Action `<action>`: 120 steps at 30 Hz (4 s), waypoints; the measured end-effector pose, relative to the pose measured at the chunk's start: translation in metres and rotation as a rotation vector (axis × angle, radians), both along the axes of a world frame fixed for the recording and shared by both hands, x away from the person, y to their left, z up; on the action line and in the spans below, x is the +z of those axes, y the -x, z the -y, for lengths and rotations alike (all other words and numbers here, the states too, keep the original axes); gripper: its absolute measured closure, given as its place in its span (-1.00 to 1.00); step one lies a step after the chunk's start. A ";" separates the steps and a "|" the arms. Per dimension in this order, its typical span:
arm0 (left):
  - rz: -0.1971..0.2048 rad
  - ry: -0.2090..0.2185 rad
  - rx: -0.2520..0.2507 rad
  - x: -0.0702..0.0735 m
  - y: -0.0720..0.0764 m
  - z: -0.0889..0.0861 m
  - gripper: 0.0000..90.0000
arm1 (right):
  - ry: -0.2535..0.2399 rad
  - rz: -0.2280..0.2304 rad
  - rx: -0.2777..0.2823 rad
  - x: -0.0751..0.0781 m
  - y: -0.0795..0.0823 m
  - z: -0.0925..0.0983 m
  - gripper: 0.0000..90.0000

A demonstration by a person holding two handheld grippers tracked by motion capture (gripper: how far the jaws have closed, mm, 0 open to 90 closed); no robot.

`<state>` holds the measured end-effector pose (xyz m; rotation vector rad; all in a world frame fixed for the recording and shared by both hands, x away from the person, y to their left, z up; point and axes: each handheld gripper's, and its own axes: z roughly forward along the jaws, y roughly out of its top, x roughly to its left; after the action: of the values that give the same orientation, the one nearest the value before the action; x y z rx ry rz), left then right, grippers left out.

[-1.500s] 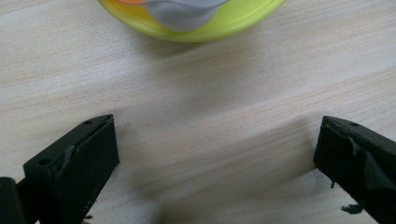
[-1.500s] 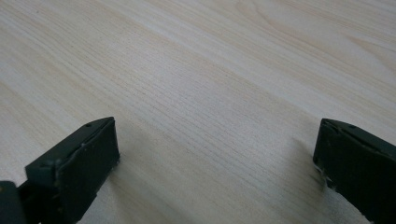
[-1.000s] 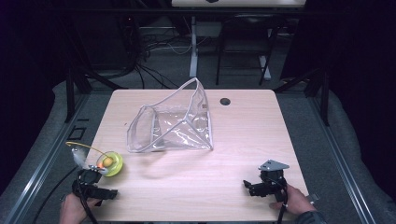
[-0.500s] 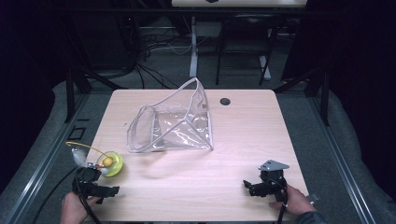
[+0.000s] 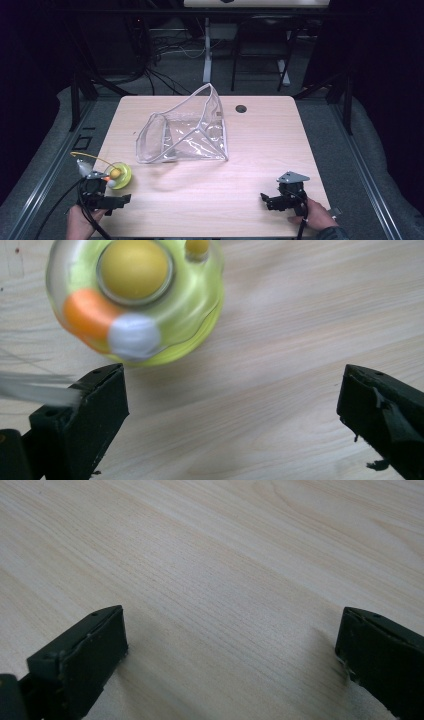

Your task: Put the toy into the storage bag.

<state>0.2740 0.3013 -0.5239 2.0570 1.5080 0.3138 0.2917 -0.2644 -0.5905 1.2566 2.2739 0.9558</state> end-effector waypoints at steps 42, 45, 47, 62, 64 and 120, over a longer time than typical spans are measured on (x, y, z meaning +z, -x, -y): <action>0.429 0.196 0.061 0.055 -0.014 -0.018 -0.28 | 0.006 -0.005 0.007 0.000 0.000 0.000 -1.00; 0.433 0.178 0.082 0.054 -0.012 -0.018 -0.07 | 0.006 -0.004 0.005 0.000 0.000 0.000 -1.00; 0.438 0.176 0.084 0.054 -0.010 -0.019 0.03 | -0.001 0.000 0.000 0.000 0.000 0.000 -1.00; 0.452 0.169 0.083 0.059 -0.005 -0.023 0.76 | 0.005 -0.003 0.004 0.000 0.000 0.000 -1.00; 0.455 0.165 0.082 0.062 -0.003 -0.026 0.84 | 0.005 -0.003 0.004 0.000 0.000 0.000 -1.00; 0.464 0.085 -0.063 0.134 -0.031 -0.004 0.96 | -0.001 -0.001 0.007 0.000 0.000 0.000 -1.00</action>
<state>0.3049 0.3052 -0.3899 1.8011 1.1515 0.6404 0.2920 -0.2648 -0.5905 1.2512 2.2805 0.9591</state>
